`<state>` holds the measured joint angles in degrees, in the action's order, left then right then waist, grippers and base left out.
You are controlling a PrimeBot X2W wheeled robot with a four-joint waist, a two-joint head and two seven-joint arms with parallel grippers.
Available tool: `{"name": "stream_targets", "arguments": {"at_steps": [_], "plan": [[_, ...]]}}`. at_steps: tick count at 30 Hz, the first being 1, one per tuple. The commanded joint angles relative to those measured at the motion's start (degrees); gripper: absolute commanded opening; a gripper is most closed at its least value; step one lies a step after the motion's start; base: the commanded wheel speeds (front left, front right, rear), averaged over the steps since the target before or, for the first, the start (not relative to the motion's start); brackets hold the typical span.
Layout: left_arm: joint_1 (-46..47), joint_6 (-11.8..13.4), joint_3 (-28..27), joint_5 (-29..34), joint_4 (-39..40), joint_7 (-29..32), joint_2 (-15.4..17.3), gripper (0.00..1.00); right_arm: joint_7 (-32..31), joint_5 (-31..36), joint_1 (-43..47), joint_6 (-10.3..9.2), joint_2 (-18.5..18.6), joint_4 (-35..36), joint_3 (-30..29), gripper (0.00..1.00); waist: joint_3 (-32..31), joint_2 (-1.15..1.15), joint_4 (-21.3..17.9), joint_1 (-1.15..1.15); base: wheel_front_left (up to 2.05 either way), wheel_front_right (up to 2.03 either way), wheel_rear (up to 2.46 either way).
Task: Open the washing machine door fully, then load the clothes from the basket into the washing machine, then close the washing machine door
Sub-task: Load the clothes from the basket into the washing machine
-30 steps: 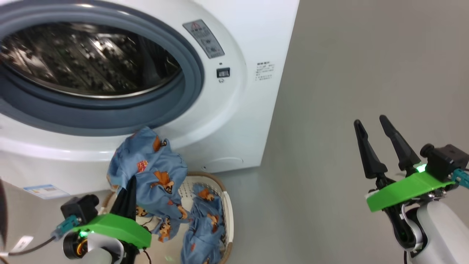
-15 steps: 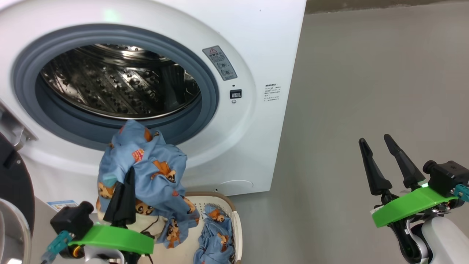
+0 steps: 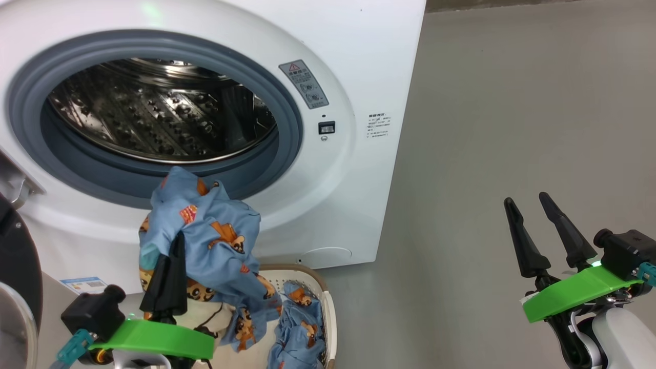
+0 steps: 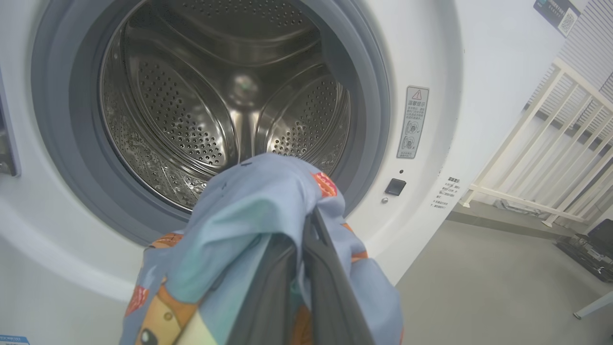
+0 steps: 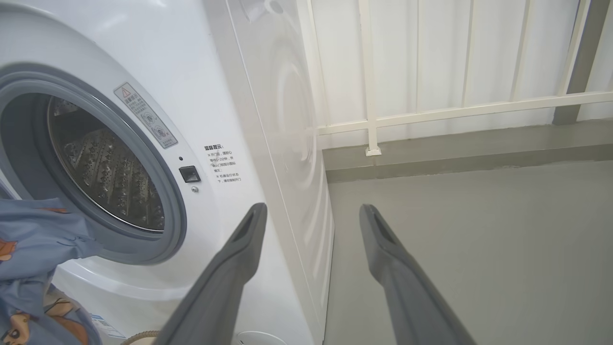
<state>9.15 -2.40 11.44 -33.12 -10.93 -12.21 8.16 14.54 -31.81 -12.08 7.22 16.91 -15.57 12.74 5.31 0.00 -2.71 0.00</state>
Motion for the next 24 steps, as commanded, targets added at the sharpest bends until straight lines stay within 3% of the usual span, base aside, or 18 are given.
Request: {"name": "stream_targets", "arguments": {"at_steps": [1, 24], "plan": [[1.0, 0.4, -1.8, 0.0, 2.2, -0.1, 1.3, 0.00, 0.5, -0.4, -0.4, 0.26, 1.2, 1.5, 0.7, 1.00, 0.3, 0.00, -0.1, 0.00, 0.00, 0.00, 0.00], [5.7, 1.2, -2.3, -0.5, 0.9, -0.3, 1.9, 0.00, 0.5, -0.2, -1.8, 0.26, 1.1, 1.5, 0.2, 1.00, 2.9, 0.00, -0.9, 0.00, 0.00, 0.00, 0.00]]}}
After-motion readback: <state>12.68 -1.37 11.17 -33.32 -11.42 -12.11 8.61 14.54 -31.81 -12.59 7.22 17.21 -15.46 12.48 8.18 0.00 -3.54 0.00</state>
